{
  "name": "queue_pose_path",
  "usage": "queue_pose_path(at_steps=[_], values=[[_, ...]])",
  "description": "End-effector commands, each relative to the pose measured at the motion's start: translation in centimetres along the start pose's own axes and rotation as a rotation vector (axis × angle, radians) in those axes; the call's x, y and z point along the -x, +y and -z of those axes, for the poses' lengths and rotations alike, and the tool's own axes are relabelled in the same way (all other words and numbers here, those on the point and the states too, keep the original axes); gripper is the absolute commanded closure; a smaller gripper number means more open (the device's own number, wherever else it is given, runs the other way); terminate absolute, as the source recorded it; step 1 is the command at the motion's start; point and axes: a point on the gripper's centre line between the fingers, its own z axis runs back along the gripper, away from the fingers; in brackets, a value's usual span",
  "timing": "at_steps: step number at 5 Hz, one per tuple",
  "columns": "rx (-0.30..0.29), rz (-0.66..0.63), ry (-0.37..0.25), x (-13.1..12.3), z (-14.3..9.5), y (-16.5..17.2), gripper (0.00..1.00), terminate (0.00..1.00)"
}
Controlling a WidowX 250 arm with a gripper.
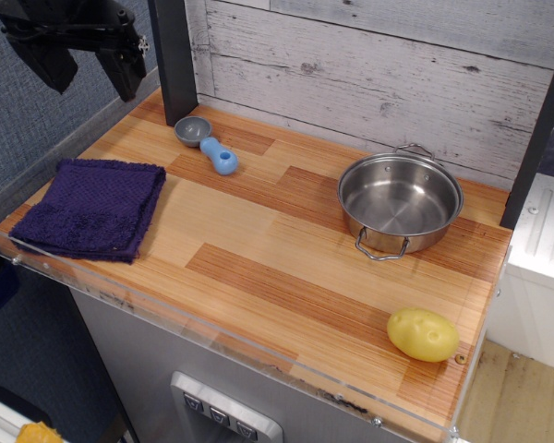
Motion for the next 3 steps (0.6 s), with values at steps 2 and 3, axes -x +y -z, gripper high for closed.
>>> queue_pose_path(at_steps=[2,3], values=[[-0.091,-0.233,0.006,-1.8,-0.1,1.2,0.00,0.00],[-0.100,-0.501,0.048,-3.1,0.3,1.6,0.00,0.00]])
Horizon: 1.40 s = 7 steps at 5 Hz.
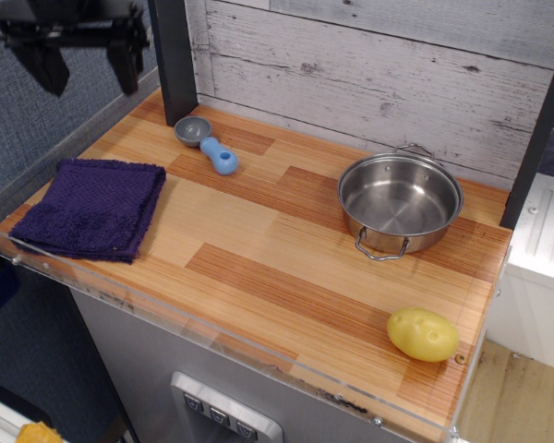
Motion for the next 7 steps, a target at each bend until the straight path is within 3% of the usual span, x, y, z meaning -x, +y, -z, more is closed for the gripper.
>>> queue_pose_path(at_steps=[1,3,4,7], values=[[-0.019,-0.475,0.047,-2.4,0.1,-0.5,0.00,0.00],[0.074,-0.590,0.139,-1.6,4.1,-3.7,0.00,0.00],[0.089,-0.585,0.152,-2.1,5.7,-5.4,0.00,0.00],[0.064,-0.590,0.142,-4.6,10.2,-7.3,0.00,0.00]])
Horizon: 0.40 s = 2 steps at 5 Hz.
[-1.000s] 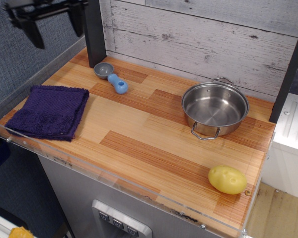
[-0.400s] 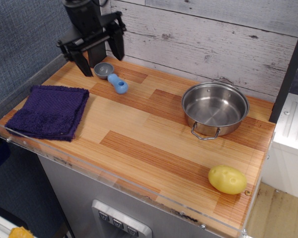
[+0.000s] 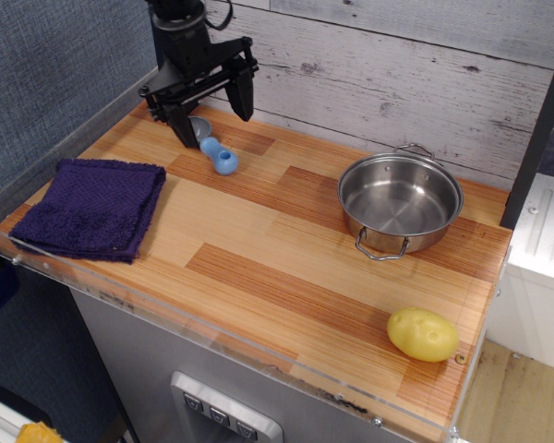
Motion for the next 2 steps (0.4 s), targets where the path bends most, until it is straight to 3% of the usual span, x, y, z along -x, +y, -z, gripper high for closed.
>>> queue_pose_path(at_steps=[1,2], values=[[0.028,-0.010,-0.048,-1.7,0.5,-1.7,0.00,0.00],[0.000,-0.004,-0.050,-1.9,1.8,-1.6,0.00,0.00]])
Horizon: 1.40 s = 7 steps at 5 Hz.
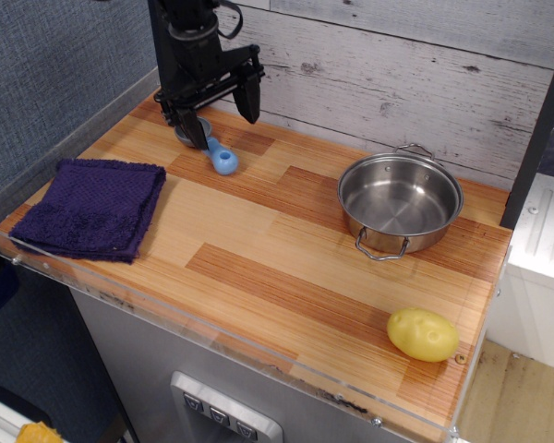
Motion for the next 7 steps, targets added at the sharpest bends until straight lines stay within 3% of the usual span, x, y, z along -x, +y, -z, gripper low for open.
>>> queue_pose_path(at_steps=[1,2,3,7], values=[[-0.010,0.028,-0.029,0.0,0.6,-0.3,0.00,0.00],[-0.027,0.038,-0.025,0.6,1.1,0.1,0.00,0.00],[-0.027,0.050,-0.047,0.8,0.8,0.2,1.00,0.00],[0.041,0.062,-0.070,0.8,-2.8,-0.8,1.00,0.00]])
